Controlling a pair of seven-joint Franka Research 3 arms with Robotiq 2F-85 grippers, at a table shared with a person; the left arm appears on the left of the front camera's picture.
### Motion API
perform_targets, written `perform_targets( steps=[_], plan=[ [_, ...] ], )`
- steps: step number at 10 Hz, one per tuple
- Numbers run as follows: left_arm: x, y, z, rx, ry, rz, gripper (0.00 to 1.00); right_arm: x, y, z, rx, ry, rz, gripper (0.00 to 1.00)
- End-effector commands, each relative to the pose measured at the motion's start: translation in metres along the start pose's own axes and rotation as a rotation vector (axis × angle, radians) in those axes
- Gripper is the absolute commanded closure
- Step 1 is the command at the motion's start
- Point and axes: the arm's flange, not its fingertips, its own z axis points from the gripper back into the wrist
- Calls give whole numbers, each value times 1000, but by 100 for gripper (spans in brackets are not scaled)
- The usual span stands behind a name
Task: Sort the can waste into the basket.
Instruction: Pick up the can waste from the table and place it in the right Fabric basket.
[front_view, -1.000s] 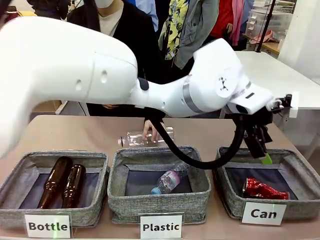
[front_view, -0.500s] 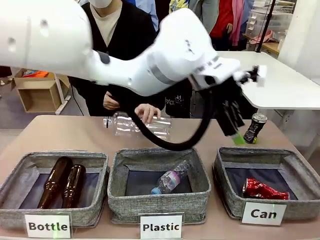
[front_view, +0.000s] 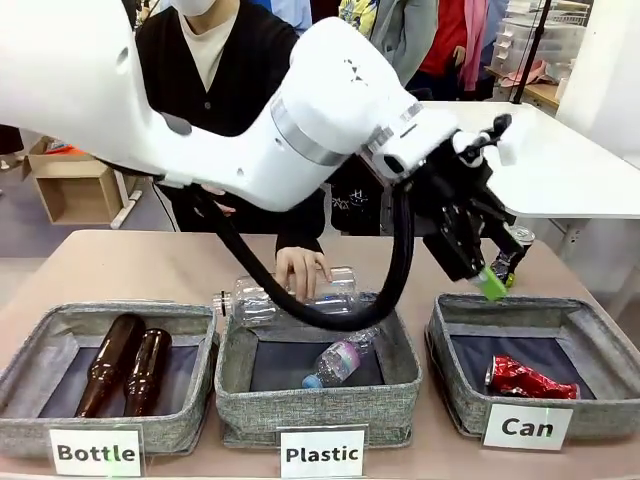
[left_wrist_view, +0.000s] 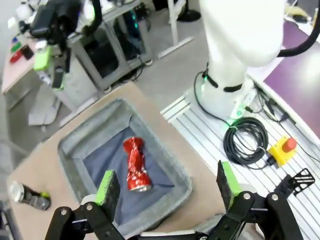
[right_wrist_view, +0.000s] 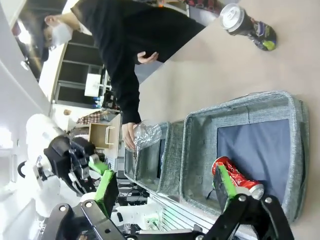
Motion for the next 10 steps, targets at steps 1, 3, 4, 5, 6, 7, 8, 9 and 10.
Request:
perform_targets(
  steps=[1,3,4,5,6,7,8,9,10],
  plan=[
    [-16,-13,8,13,-9,14,0,-3,-6,2,-16,-19,-39,0],
    [-17,-12,10,35,-20,25,0,-2,-7,0,-17,-8,-35,0],
    [-17,-11,12,35,-16,28,0,-1,-7,-1,-13,-9,-35,0],
    [-16,-10,13,33,-15,30,0,-1,-6,-3,-13,-9,-37,0],
    [-17,-8,16,25,-22,42,0,-1,-7,-2,-16,-8,-41,0],
    [-18,-9,22,29,-23,62,0,-1,-8,-1,-17,-4,-40,0],
    [-20,-12,35,24,-7,113,0,-1,-6,-3,-14,2,-34,0],
    [-27,-22,62,30,26,182,0,-1,-2,-9,1,14,-27,0],
    [-41,-39,98,82,48,243,0,0,6,-22,31,22,-31,0]
  ],
)
